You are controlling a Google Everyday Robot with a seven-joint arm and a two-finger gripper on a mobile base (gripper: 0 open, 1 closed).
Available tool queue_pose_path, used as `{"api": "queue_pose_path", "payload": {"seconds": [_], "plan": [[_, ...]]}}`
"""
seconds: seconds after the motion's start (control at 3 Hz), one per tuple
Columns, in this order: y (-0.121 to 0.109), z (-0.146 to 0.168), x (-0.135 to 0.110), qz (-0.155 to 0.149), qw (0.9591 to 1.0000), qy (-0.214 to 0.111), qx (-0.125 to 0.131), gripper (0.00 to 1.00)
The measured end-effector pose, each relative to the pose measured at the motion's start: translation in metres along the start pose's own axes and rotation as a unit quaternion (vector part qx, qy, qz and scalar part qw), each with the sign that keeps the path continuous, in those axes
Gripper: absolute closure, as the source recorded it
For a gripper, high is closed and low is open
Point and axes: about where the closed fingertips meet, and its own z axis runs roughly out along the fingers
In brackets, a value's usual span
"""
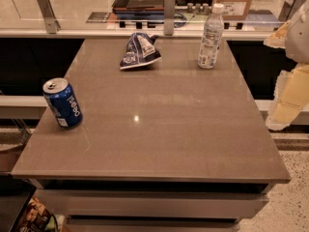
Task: Move blue plastic bottle near pepsi can
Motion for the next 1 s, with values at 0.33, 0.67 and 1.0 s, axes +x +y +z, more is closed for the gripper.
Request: {"api": "queue_pose_path", "payload": {"seconds": [0.33,0.67,1.0], "plan": [[0.0,-0.001,0.0,0.0,1.0,-0.001,0.001,0.0],[-0.021,-0.002,0.002,0.015,0.9993,-0.027,0.022,0.0],[-0.059,0.0,0.006,0.045,0.9942,-0.078,0.058,0.0]]}}
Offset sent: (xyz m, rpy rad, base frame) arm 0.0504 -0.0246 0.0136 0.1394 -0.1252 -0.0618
